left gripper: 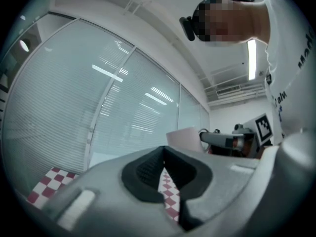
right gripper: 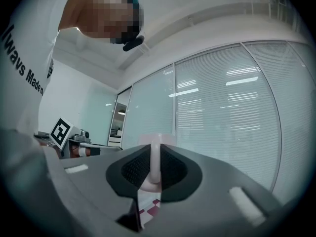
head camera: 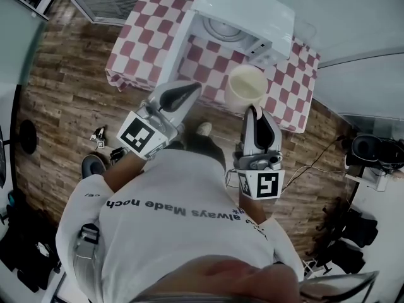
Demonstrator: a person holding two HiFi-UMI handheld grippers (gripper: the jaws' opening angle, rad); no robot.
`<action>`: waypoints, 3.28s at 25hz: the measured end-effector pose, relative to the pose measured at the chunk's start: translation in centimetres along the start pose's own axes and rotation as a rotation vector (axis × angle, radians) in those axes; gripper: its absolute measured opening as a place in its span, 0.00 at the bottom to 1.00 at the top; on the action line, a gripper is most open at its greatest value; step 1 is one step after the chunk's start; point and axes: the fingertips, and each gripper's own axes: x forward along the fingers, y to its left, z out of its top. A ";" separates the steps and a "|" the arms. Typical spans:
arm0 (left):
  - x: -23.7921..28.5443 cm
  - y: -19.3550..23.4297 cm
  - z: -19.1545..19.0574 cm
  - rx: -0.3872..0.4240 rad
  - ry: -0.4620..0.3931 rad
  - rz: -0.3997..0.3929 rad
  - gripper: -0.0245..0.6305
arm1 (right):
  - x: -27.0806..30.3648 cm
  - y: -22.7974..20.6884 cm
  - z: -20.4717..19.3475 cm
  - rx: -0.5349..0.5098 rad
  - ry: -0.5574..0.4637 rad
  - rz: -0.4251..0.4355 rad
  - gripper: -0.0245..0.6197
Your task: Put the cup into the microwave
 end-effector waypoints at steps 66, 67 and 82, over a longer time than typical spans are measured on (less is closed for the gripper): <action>18.6 12.2 -10.6 -0.052 0.078 0.102 0.04 | 11.2 -15.2 -14.3 0.100 0.052 -0.027 0.09; 18.6 12.4 -11.0 -0.053 0.078 0.109 0.04 | 11.4 -15.2 -14.9 0.103 0.055 -0.028 0.09; 19.4 15.3 -19.5 -0.106 0.096 0.186 0.04 | 14.7 -15.8 -23.9 0.119 0.095 -0.029 0.09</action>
